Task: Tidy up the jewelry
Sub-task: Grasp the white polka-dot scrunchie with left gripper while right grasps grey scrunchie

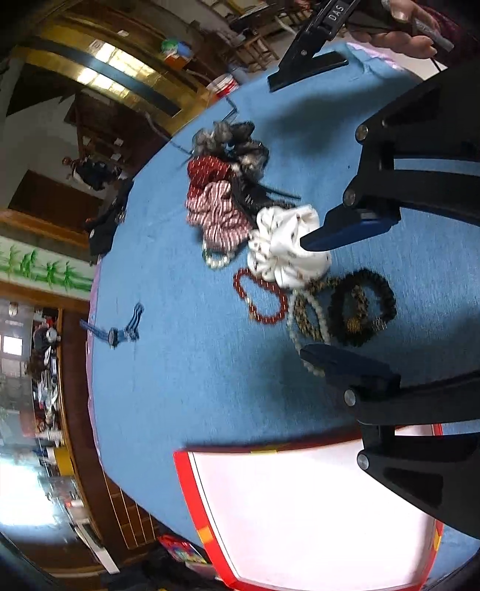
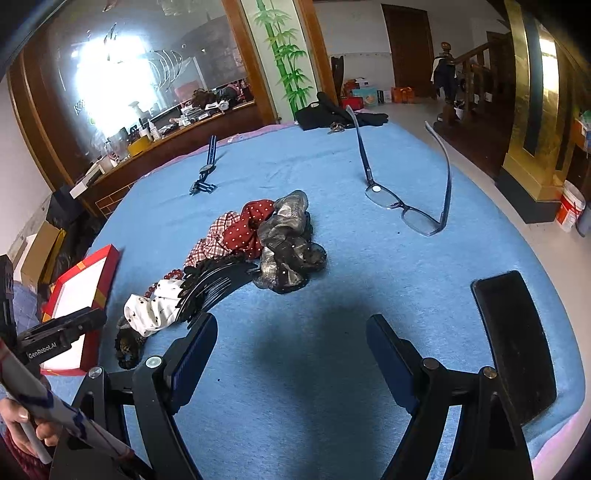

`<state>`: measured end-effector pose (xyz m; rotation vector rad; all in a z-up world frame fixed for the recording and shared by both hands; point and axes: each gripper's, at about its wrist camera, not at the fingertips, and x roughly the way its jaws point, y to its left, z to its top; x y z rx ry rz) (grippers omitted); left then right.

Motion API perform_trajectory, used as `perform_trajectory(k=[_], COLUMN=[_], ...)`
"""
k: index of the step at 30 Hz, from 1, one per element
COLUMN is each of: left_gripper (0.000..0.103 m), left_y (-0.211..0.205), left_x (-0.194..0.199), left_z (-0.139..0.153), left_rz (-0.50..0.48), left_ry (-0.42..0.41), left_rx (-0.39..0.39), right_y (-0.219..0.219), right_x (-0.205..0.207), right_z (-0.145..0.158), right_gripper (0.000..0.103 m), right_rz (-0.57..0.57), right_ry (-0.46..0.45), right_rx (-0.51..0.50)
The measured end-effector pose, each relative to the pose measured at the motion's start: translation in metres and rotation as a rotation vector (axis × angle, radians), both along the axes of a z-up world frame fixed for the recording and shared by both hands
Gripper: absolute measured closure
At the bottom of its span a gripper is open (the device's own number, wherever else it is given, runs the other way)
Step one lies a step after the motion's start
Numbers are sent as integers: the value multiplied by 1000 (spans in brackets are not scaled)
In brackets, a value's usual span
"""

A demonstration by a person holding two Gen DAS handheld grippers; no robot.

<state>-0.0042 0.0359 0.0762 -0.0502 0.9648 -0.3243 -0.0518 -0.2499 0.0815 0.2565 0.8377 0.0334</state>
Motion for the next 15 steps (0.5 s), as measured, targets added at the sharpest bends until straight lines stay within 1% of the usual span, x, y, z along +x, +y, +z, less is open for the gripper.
perform_trajectory(k=[5, 10, 11, 12, 13, 14, 15], left_gripper=[52, 52, 58, 70, 74, 79, 88], left_y=[-35, -60, -63, -65, -68, -70, -69], left_x=[5, 22, 24, 25, 28, 31, 32], left_z=[-10, -28, -29, -30, -33, -34, -35], left_rz=[-75, -96, -100, -99, -93, -87, -82], left_ry=[0, 13, 9, 3, 6, 8, 5], left_rx=[78, 131, 129, 132, 149, 153, 144], right_y=[-4, -8, -9, -10, -11, -11, -11], right_x=[-1, 2, 4, 6, 9, 13, 18], right_z=[-2, -4, -4, -4, -4, -4, -5], right_gripper=[17, 17, 17, 18, 19, 23, 26], right_rz=[-7, -18, -23, -26, -28, -29, -29], right_ry=[1, 2, 0, -1, -1, -1, 0], right_rx=[6, 5, 6, 6, 4, -2, -11])
